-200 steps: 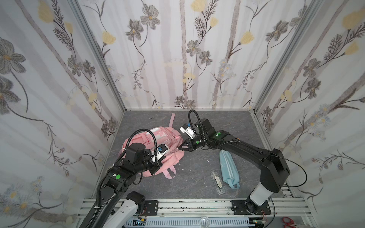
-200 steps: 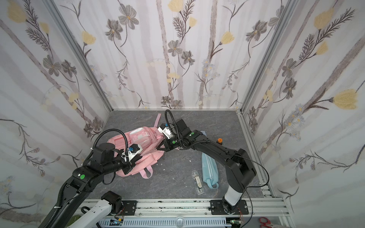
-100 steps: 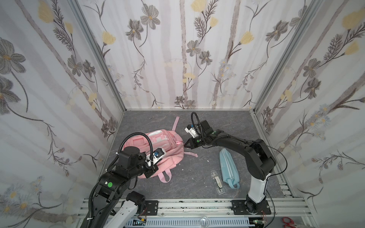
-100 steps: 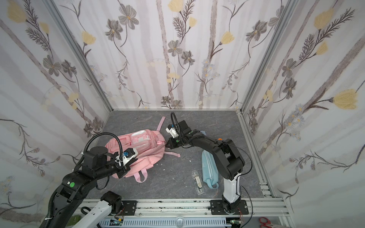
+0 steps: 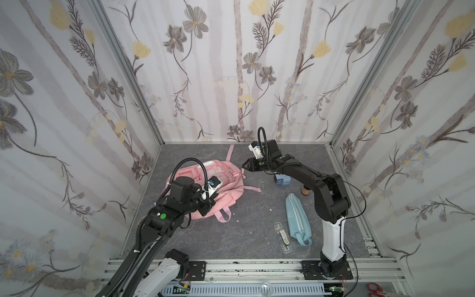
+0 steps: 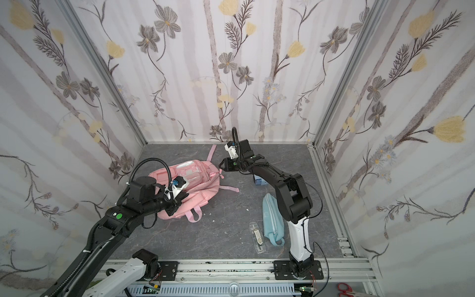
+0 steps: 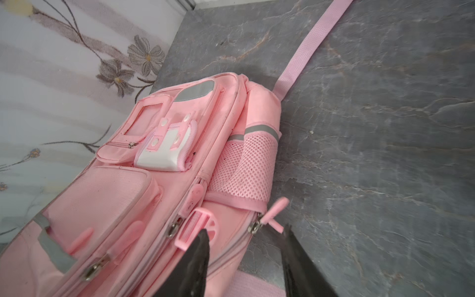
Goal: Pack books, pencil case, and school supplies into a backpack
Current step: Zip the student bag at the center of the table, then unzip the student bag at the center of the table.
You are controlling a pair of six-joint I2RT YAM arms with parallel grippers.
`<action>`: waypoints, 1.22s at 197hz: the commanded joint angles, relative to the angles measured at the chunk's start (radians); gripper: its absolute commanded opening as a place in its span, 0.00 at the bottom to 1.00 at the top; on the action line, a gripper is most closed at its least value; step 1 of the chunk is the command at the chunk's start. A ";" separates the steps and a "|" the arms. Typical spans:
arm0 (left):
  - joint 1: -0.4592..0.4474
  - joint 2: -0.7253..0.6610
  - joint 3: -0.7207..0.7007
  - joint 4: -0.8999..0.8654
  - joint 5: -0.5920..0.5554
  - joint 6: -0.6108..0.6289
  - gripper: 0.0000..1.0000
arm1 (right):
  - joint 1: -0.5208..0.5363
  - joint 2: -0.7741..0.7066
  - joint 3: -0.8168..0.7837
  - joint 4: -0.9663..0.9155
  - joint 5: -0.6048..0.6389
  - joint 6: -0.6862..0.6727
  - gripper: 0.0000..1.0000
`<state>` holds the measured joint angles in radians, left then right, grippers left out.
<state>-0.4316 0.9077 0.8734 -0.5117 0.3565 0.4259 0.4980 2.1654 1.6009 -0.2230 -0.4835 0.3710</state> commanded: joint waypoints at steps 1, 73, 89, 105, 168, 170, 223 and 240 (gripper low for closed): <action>-0.038 0.092 0.039 0.279 0.028 -0.136 0.03 | -0.012 -0.063 -0.054 0.012 0.024 0.054 0.45; -0.081 0.183 0.048 0.362 -0.048 -0.203 0.86 | -0.017 -0.226 -0.185 0.003 0.008 0.045 0.45; -0.084 0.222 0.064 0.272 -0.111 -0.151 0.86 | -0.015 -0.231 -0.186 -0.024 0.012 0.025 0.45; -0.094 0.276 0.093 0.172 -0.174 -0.095 0.85 | -0.015 -0.240 -0.189 -0.038 0.013 0.012 0.45; -0.154 0.427 0.036 0.175 -0.284 0.039 0.84 | -0.015 -0.269 -0.216 -0.039 0.026 0.015 0.44; -0.154 0.432 0.035 0.179 -0.292 0.039 0.84 | -0.015 -0.270 -0.218 -0.038 0.027 0.017 0.44; -0.155 0.551 0.042 0.211 -0.416 0.105 0.77 | -0.013 -0.294 -0.255 -0.010 0.043 0.051 0.43; -0.155 0.574 0.039 0.223 -0.432 0.119 0.76 | -0.012 -0.299 -0.254 -0.003 0.050 0.063 0.43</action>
<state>-0.5873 1.4574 0.9115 -0.3252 -0.0257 0.4953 0.4831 1.8790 1.3479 -0.2703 -0.4534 0.4103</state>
